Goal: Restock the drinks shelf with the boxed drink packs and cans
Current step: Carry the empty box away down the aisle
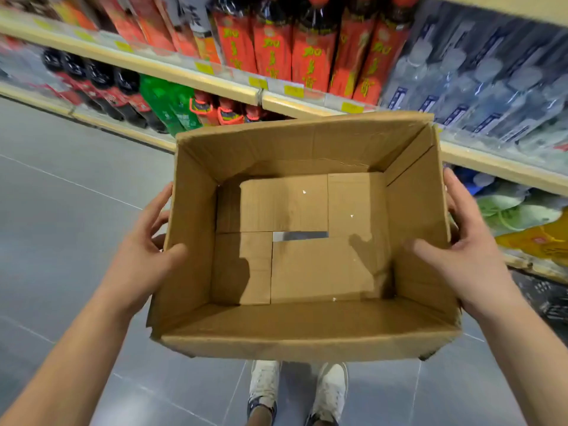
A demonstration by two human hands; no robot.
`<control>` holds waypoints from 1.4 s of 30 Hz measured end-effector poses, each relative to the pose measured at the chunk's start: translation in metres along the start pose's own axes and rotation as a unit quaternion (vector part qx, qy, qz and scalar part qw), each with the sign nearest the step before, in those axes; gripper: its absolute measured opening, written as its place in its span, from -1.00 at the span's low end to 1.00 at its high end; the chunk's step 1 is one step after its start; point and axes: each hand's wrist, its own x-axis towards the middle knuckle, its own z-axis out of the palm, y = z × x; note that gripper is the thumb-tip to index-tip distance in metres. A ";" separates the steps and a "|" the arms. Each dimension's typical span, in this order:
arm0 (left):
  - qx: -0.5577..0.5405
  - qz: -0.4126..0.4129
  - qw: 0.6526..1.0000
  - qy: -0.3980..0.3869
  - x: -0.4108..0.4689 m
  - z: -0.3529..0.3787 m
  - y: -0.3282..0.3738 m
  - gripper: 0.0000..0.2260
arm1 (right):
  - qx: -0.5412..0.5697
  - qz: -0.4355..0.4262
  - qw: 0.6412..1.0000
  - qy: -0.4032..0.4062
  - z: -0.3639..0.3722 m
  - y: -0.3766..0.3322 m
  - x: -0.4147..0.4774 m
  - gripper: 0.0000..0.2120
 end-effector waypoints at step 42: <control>-0.104 -0.015 0.874 0.475 -0.547 -0.429 -0.003 -0.28 | -0.073 -0.236 0.866 -0.434 0.329 -0.452 -0.339 -0.06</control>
